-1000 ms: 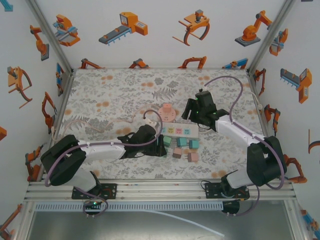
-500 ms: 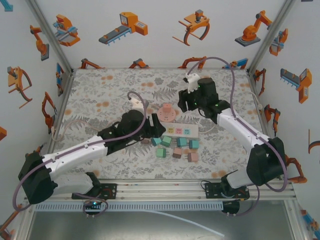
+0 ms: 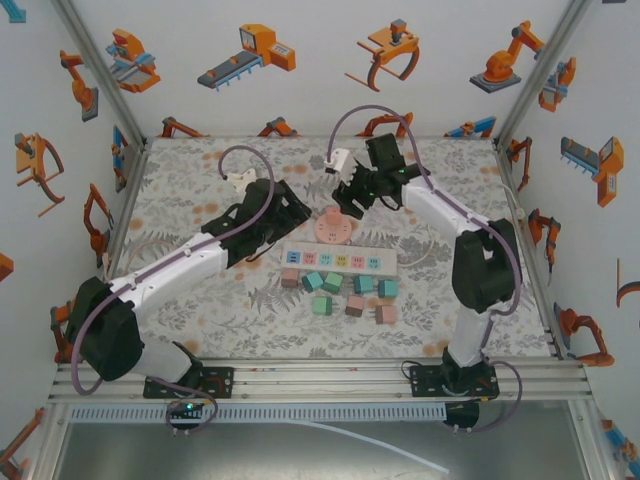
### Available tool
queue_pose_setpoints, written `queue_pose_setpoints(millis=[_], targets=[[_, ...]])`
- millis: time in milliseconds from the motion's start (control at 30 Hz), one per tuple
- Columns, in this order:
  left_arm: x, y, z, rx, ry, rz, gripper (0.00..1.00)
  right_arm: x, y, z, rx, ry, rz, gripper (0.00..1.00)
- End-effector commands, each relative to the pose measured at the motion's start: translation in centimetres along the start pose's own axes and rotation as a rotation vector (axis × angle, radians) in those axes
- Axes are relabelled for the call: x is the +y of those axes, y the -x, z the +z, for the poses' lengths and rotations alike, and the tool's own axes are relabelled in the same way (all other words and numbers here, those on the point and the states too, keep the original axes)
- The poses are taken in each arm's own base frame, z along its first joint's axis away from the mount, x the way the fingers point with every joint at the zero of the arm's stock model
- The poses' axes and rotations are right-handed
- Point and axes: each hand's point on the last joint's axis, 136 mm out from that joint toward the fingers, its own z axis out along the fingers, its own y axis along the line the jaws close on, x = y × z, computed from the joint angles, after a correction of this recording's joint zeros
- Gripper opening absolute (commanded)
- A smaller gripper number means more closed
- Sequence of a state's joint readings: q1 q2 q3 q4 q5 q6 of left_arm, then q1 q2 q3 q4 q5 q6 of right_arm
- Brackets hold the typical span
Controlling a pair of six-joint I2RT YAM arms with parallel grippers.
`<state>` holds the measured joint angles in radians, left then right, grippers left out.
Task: Pull the plug off the socket
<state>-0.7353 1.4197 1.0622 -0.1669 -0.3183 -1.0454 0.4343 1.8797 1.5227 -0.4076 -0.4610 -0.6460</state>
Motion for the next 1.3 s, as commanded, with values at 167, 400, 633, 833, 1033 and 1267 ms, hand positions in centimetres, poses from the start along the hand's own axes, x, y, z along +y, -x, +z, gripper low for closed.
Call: queue_pose_setpoints(millis=[167,400,633,833,1033,1267], targets=[[3.2,1.1,-0.2,-0.027,0.102,-0.046,0.72,1.7,0.0,4.2,0.008,0.116,-0.031,0.63],[4.2,0.4,0.3,0.022,0.098,-0.059,0.72,2.2,-1.0,7.3,0.011,0.107,0.042,0.36],[3.4,-2.0,3.2,0.189,0.054,-0.061,0.61,0.0,-1.6,6.5,0.062,-0.040,0.152,0.21],[2.5,-1.8,7.5,0.244,0.017,-0.129,0.58,-1.9,-2.6,4.5,0.058,-0.230,0.478,0.14],[0.2,-3.4,12.0,0.376,-0.014,-0.051,0.44,-2.4,-4.0,2.4,0.003,-0.370,0.708,0.12],[-0.3,-7.0,13.8,0.451,0.013,0.015,0.37,-2.5,-4.6,1.9,-0.006,-0.412,0.749,0.12]])
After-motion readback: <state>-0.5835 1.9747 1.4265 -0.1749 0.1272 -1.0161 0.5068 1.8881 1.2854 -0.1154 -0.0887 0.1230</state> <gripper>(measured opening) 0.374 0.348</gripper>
